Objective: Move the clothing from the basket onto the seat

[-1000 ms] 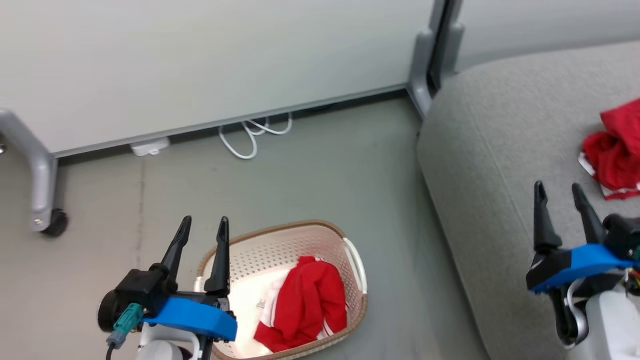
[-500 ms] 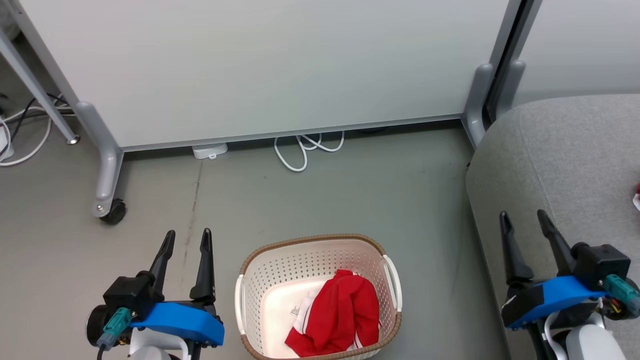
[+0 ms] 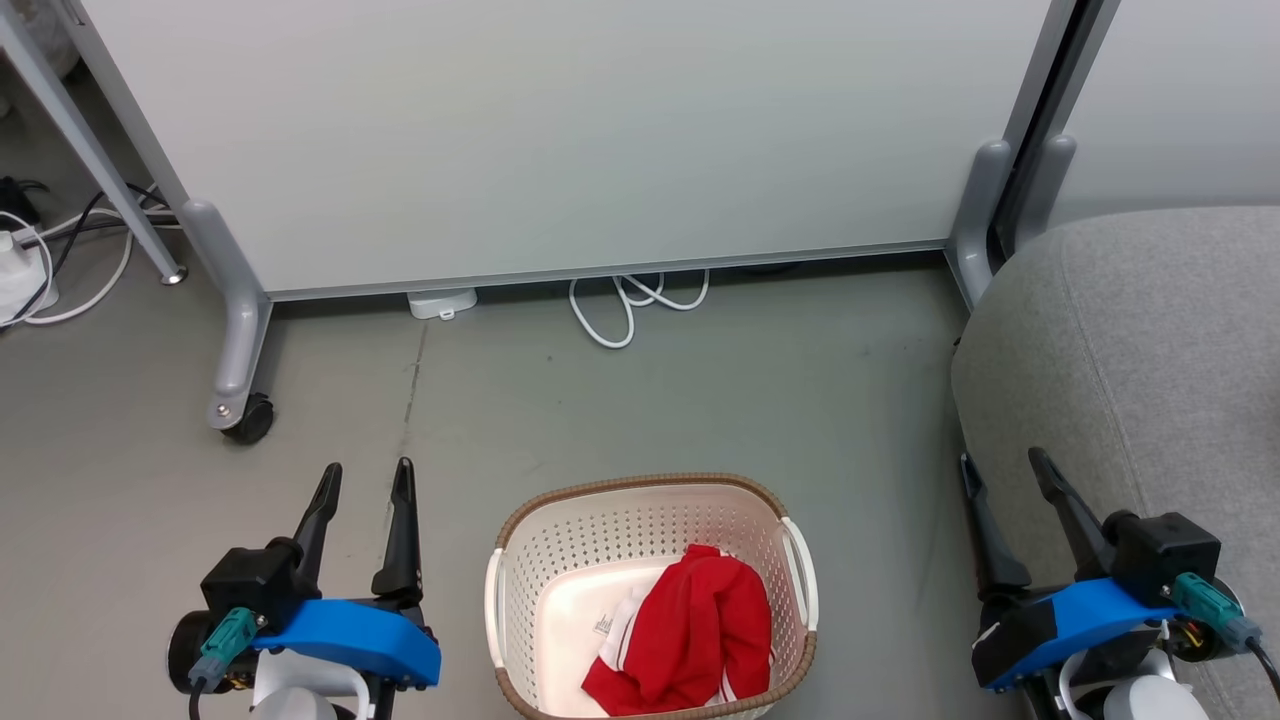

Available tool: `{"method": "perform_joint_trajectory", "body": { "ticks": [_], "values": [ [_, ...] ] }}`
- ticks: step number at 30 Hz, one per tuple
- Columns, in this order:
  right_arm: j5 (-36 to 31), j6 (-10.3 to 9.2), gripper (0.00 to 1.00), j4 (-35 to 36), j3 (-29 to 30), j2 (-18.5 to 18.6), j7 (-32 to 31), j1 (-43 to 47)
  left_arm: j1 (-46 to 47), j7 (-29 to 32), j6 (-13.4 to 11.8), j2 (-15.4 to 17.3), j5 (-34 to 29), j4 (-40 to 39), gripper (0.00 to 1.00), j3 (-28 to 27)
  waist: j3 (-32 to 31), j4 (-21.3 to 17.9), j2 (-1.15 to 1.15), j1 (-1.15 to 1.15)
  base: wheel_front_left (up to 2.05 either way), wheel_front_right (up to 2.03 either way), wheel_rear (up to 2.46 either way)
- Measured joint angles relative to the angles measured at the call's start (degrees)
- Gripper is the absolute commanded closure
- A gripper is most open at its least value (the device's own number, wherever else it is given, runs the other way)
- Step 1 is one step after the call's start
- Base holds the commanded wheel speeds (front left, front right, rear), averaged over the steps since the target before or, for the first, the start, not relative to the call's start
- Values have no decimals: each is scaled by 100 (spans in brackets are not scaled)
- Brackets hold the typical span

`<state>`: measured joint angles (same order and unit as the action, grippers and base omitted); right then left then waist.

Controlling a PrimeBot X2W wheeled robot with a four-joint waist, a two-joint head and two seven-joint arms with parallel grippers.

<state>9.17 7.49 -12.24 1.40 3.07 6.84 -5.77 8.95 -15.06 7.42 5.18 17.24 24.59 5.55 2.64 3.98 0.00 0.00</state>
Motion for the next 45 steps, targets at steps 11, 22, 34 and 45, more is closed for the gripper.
{"method": "perform_joint_trajectory", "body": {
  "ticks": [11,22,34,45],
  "values": [
    [0,0,0,71,31,-8,-16,3,-7,0,0,0,19,23,0,-35,16,19,0,0,0,0,0],
    [44,0,0,203,38,-11,-29,-7,-25,0,0,-24,-9,-44,0,33,217,-87,0,0,0,0,0],
    [107,0,0,369,-193,-13,40,-544,436,0,0,81,19,69,0,347,1067,-386,0,1,0,0,0],
    [381,0,0,276,-690,-12,420,-1343,1354,0,0,449,144,605,0,915,2265,-1029,0,1,0,0,0]
  ]
}}
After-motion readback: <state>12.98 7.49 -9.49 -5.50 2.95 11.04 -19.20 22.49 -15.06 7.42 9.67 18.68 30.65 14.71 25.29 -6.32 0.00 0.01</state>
